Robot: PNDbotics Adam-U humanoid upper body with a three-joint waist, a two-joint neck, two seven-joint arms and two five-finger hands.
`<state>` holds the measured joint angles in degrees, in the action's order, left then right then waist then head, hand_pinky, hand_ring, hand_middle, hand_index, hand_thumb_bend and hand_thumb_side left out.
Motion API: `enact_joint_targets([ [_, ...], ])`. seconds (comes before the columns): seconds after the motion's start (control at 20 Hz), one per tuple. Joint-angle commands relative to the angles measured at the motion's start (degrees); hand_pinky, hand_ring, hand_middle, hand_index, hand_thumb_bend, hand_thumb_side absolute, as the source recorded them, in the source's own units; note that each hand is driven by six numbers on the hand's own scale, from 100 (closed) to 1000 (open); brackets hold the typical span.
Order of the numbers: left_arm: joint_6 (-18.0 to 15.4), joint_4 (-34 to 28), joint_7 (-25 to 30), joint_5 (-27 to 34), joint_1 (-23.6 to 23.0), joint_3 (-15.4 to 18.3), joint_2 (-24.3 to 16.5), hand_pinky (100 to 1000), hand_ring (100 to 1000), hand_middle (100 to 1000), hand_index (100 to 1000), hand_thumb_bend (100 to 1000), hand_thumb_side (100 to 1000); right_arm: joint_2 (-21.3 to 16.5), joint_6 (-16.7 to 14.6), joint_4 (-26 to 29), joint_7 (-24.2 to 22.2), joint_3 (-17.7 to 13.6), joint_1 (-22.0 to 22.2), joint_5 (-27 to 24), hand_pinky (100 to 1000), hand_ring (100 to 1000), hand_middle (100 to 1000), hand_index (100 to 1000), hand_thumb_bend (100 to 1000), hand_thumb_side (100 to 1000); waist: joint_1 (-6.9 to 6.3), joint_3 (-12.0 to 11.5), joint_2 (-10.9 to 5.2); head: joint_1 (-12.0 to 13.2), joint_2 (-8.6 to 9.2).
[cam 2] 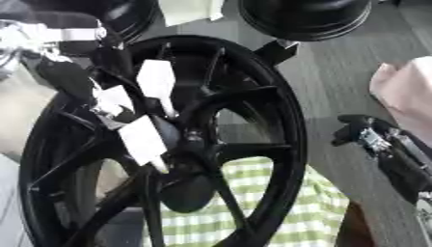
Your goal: Pull the pin out of the wheel hub.
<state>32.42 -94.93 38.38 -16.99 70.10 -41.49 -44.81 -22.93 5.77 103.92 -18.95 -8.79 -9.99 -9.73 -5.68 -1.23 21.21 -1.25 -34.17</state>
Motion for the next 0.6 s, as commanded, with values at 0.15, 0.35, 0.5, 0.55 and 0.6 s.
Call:
enact_joint_targets([
  [0.15, 10.61, -0.15, 13.07, -1.72, 1.02, 0.21, -1.13, 735, 631, 527, 640, 637, 326, -0.60, -0.06, 0.49, 0.00, -0.36, -0.06, 0.23, 1000, 668, 613, 794, 100, 675, 0.15, -0.10, -0.97, 0.30, 0.64],
  [0.35, 10.35, -0.10, 13.56, -2.77, 0.77, -0.12, -1.40, 733, 630, 530, 641, 654, 353, -0.58, -0.05, 0.48, -0.04, -0.37, -0.02, 0.27, 1000, 668, 613, 794, 100, 676, 0.13, -0.17, -0.96, 0.62, 0.63],
  [0.5, 9.78, 0.34, 13.59, -3.32, 0.45, -0.88, -1.65, 738, 639, 539, 658, 668, 377, -0.52, -0.03, 0.43, -0.06, -0.38, 0.09, 0.35, 1000, 668, 613, 794, 100, 677, 0.11, -0.18, -0.93, 0.78, 0.66],
  [0.55, 9.54, 0.49, 13.59, -3.48, 0.36, -1.06, -1.71, 737, 633, 532, 651, 664, 376, -0.50, -0.03, 0.41, -0.06, -0.39, 0.11, 0.38, 1000, 668, 613, 794, 100, 677, 0.11, -0.19, -0.93, 0.83, 0.67],
  [0.6, 9.34, 0.60, 13.59, -3.53, 0.26, -1.13, -1.75, 736, 628, 527, 646, 656, 374, -0.48, -0.03, 0.41, -0.07, -0.39, 0.12, 0.39, 1000, 668, 613, 794, 100, 678, 0.11, -0.21, -0.92, 0.90, 0.65],
])
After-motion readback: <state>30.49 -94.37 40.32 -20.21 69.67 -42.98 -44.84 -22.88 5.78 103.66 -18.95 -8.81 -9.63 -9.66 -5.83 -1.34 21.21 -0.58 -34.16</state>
